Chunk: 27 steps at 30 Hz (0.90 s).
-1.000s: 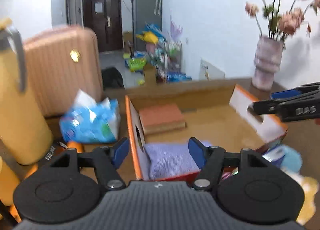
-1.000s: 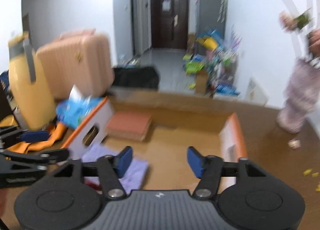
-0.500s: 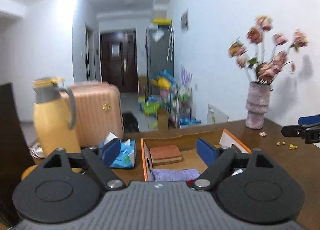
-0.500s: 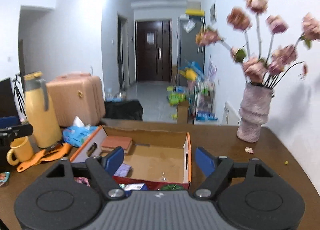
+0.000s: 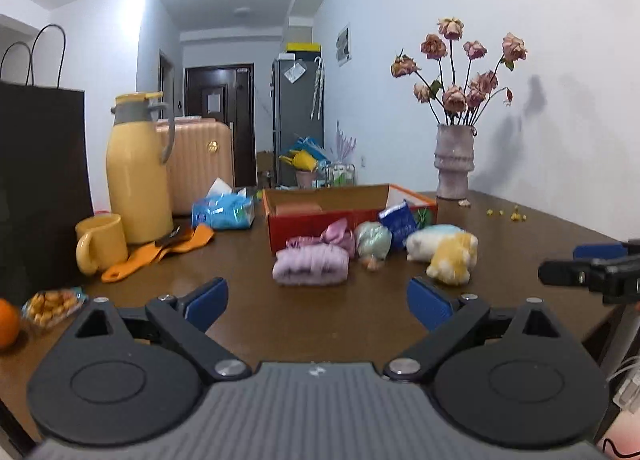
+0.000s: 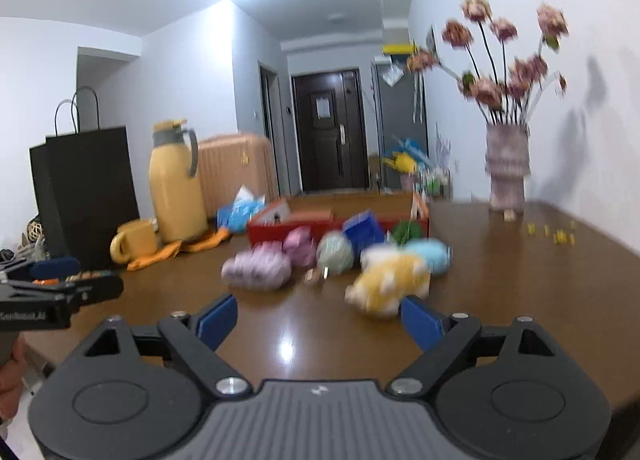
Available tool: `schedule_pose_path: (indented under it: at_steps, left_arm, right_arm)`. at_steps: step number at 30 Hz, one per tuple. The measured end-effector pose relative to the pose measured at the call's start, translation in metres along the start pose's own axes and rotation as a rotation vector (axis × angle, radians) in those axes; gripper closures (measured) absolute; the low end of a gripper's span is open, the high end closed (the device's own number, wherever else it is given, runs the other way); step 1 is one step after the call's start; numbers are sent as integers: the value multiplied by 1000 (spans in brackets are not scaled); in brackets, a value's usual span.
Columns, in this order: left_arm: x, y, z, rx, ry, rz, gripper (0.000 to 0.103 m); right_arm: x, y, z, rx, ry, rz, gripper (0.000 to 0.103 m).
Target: Organize soft objects
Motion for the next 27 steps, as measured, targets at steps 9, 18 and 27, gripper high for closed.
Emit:
schedule_pose_path:
  at_steps: [9,18,27]
  left_arm:
    - [7,9,27,-5,33,-27,4]
    - [-6,2,111,10,100,-8,4]
    - [-15,-18,171,138,170,-53,4]
  right_arm:
    - [14,-17,38,72,66,42,13]
    - [-6,-60,173,209,146,200,16]
    - [17,-74,180,43,237,181,48]
Point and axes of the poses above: each gripper's, at about its wrist camera, not at the fingertips, and z roughly the way its jaws point, y to its left, x to its underside, the point moved 8 cm from there along z, roughly the way its jaws point, and after that the axes turned 1 degree about -y, right-handed, at the moved point
